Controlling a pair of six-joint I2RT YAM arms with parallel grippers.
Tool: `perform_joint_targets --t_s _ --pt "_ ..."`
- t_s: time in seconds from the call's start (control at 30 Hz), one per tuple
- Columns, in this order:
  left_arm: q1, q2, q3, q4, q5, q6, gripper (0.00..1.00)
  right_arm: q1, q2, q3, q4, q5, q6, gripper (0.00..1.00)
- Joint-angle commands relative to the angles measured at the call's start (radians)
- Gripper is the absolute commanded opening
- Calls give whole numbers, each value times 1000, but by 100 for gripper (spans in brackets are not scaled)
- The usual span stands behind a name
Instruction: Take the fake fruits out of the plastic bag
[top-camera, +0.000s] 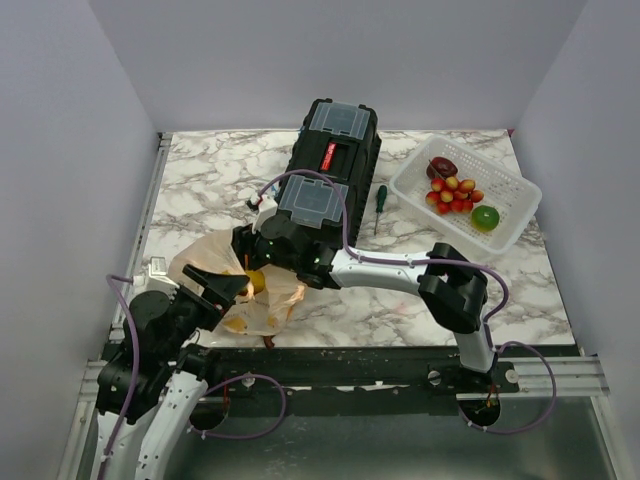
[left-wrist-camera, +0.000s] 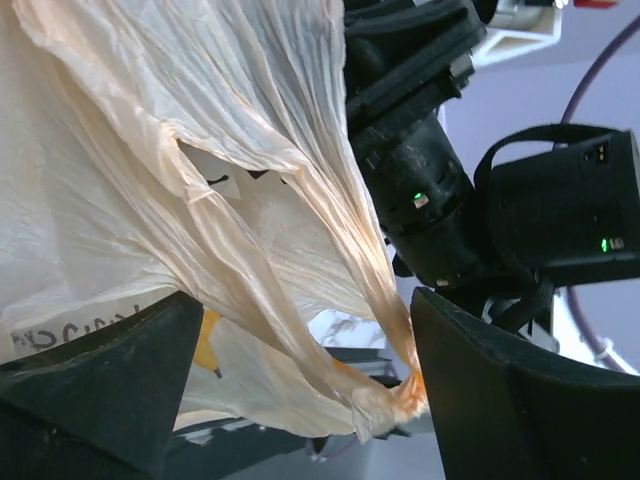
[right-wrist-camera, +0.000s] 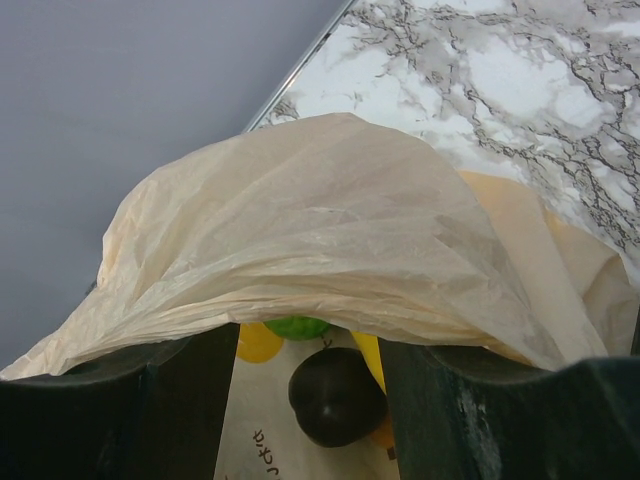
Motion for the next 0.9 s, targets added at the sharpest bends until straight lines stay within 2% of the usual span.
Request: perform_joint_targets --t_s 0.0,0.07,0.13,0.23,0.33,0.43,0.53,0.77,0.87 --pt "-5 -9 -72 84 -32 -202 78 5 -25 -23 4 -17 5 59" --pt "-5 -10 -96 133 -44 -202 68 5 -27 -25 0 -15 4 59" --pt "-5 -5 -102 144 -74 -173 54 5 -32 -33 -1 -15 -1 60" --pt "-6 -14 -76 103 -180 -101 27 6 -43 -64 4 -13 -25 64" --pt "-7 -40 -44 34 -290 -45 15 6 -51 -117 22 0 -77 68" --pt "-7 -71 -47 -24 -356 -39 2 6 -44 -163 47 -13 -144 66" --pt "-8 -102 -85 -60 -371 -91 0 24 -18 -163 43 -30 -218 63" --pt "-7 -140 -145 -99 -375 -97 0 109 27 -119 7 207 -364 66" --pt "-7 -159 -90 -111 -432 -32 0 112 20 -115 19 103 -375 66"
